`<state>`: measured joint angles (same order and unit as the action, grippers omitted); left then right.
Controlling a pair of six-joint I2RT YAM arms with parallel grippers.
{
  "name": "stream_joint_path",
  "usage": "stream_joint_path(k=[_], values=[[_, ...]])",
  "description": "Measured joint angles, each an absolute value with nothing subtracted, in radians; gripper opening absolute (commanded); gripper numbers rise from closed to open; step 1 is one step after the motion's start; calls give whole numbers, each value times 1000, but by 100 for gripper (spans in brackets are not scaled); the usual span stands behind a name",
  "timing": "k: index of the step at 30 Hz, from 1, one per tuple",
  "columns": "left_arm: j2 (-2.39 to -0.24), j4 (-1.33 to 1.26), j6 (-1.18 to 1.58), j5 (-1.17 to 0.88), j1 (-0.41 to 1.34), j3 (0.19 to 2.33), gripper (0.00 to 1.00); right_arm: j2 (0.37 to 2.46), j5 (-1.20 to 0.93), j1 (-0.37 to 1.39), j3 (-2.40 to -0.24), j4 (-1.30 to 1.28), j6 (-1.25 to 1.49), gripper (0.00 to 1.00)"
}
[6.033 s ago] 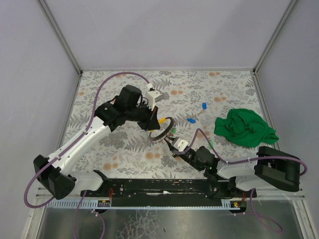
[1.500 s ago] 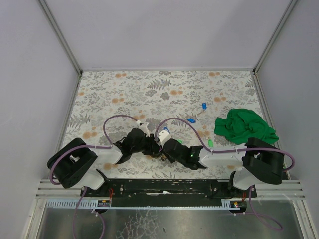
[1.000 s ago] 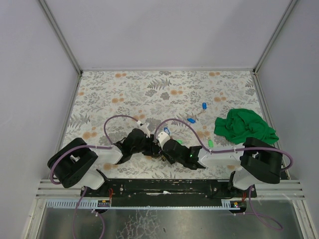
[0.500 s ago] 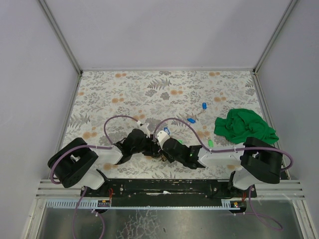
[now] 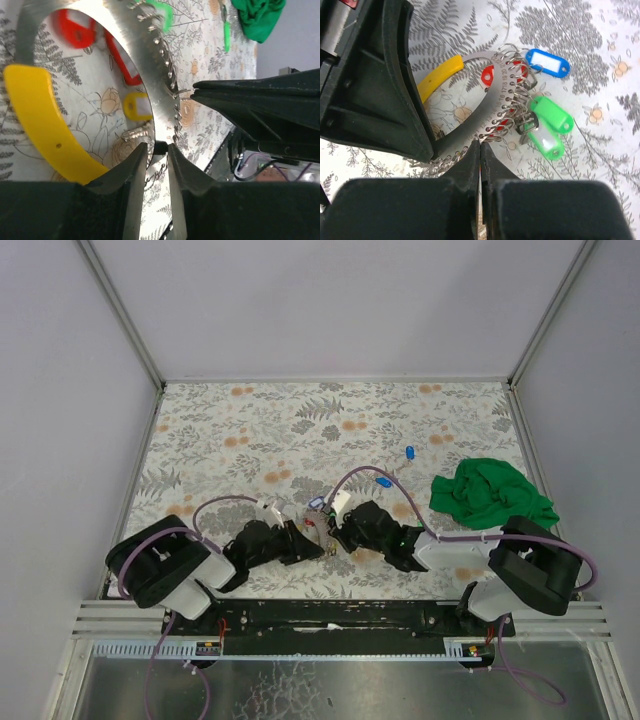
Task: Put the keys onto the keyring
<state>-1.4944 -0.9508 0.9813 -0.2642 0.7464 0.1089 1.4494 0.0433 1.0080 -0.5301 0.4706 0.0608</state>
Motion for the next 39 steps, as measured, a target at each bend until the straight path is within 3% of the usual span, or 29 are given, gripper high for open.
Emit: stream_joint_path(k=[5, 16, 29, 39], values=[[-1486, -1071, 1008, -262, 744, 59, 25, 1455, -47, 989, -524, 549, -13, 0], [-1085, -775, 737, -147, 721, 76, 30, 1455, -152, 955, -524, 635, -135, 0], [-1233, -848, 712, -173, 692, 73, 31, 1451, -217, 918, -524, 526, -194, 0], [-1182, -892, 544, -221, 692, 88, 38, 1433, -260, 912, -524, 497, -226, 0]])
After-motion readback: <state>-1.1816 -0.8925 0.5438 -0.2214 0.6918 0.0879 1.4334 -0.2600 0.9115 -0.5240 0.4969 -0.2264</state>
